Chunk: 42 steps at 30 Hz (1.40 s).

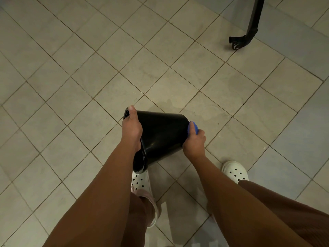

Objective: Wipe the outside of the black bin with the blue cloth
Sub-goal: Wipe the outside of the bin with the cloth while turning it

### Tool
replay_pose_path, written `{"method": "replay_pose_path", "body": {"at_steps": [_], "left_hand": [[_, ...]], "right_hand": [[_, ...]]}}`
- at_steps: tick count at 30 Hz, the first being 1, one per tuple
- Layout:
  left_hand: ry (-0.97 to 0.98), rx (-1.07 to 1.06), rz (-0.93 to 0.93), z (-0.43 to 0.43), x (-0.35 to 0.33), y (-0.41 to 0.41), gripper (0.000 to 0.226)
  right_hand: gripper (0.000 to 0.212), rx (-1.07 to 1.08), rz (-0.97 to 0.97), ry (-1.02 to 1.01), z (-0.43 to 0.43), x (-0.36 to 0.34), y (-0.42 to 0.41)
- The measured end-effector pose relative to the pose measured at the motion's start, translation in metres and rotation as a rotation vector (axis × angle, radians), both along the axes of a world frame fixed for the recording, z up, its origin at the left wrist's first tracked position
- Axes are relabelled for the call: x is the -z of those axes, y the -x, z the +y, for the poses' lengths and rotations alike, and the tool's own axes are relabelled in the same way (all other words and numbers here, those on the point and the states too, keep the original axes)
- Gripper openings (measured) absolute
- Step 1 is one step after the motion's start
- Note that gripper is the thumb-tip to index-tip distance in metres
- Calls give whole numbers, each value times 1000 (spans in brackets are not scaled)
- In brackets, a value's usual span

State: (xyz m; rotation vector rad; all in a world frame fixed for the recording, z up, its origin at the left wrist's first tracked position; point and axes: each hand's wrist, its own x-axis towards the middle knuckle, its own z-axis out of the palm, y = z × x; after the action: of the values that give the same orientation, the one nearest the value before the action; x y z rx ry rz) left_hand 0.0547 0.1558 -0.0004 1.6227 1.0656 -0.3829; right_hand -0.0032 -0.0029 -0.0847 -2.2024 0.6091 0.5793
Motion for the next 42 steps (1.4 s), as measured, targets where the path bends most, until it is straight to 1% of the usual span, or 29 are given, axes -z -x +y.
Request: {"method": "replay_pose_path", "body": {"at_steps": [2, 4, 6, 8, 11, 14, 16, 18, 21, 26, 30, 33, 36, 39, 42], "left_hand": [[-30, 10, 0, 1, 0, 1, 69], [-63, 60, -7, 1, 0, 1, 70], [-82, 126, -24, 1, -1, 1, 62], [-81, 165, -44, 1, -2, 0, 53], [-93, 213, -55, -1, -3, -2, 58], [-131, 252, -79, -3, -6, -4, 58], [-162, 291, -100, -5, -7, -4, 56], [-193, 330, -118, -6, -8, -6, 55], [-226, 367, -140, -6, -8, -9, 57], [-237, 352, -156, -4, -10, -11, 55], [-206, 289, -167, -2, -15, -15, 54], [-166, 220, -159, 1, -17, -18, 55], [-136, 174, -144, 1, -15, -19, 56], [-89, 115, -118, 2, -10, -18, 58], [-71, 91, -100, 5, -8, -17, 59]], "right_hand": [[76, -40, 47, 42, -1, 1, 0], [71, -77, 149, 119, -2, 4, -3], [65, -99, 270, 181, -3, 5, -6], [64, -78, 311, 196, -5, 7, -7], [64, -70, 316, 181, -5, 8, -7], [58, -54, 253, 205, -3, 5, -6], [59, -65, 186, 232, 0, 2, -5], [64, -111, 124, 235, 5, 0, -4], [61, -184, 32, 240, 15, -4, -1], [69, -259, 91, 167, 27, -5, -1], [75, -272, 68, 146, 23, -1, -2], [79, -236, 94, 145, 19, 3, 5], [78, -185, 92, 145, 13, 4, 11], [78, -123, -52, 176, 19, 0, 16], [72, -175, -268, 201, 29, -2, 14]]}}
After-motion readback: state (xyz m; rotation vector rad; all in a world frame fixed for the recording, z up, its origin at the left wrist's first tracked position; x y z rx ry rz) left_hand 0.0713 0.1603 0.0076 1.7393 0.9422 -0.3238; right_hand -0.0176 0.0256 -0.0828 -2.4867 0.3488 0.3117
